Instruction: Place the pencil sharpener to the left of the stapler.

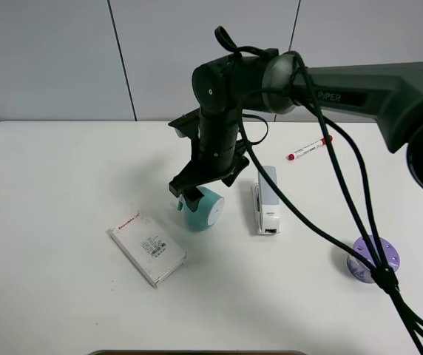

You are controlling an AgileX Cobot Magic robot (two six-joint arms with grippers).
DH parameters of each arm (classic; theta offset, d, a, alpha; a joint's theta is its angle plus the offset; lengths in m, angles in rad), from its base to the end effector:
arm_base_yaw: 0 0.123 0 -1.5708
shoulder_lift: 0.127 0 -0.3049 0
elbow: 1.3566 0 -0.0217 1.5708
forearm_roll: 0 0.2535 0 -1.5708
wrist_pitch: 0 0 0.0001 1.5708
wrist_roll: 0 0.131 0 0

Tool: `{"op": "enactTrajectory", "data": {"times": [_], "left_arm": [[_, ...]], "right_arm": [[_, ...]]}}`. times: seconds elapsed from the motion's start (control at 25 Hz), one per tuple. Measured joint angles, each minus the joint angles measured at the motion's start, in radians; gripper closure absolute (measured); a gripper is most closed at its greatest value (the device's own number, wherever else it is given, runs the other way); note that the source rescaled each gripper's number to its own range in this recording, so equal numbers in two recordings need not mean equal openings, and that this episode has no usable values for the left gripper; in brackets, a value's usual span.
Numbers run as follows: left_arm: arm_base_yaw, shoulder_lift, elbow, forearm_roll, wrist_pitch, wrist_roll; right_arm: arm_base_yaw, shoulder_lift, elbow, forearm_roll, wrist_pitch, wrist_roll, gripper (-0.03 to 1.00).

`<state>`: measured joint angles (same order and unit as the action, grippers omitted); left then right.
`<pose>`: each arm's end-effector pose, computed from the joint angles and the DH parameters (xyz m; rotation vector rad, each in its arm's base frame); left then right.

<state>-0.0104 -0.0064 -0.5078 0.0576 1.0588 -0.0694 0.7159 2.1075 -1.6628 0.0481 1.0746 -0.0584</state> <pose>0.0115 0.0065 0.2632 -0.0629 2.0259 0.0183 0.3366 0.3001 0.1652 -1.1129 2.8093 0.1305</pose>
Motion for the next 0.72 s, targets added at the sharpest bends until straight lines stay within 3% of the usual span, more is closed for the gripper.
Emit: {"op": "enactTrajectory", "data": {"times": [0.32, 0.72], "left_arm": [[0.0, 0.0, 0.0, 0.0, 0.0, 0.0], [0.0, 0.0, 0.0, 0.0, 0.0, 0.0]], "right_arm": [[0.0, -0.168, 0.0, 0.0, 0.126, 0.0, 0.5], [0.0, -0.469, 0.0, -0.017, 0.143, 0.005, 0.58]]}}
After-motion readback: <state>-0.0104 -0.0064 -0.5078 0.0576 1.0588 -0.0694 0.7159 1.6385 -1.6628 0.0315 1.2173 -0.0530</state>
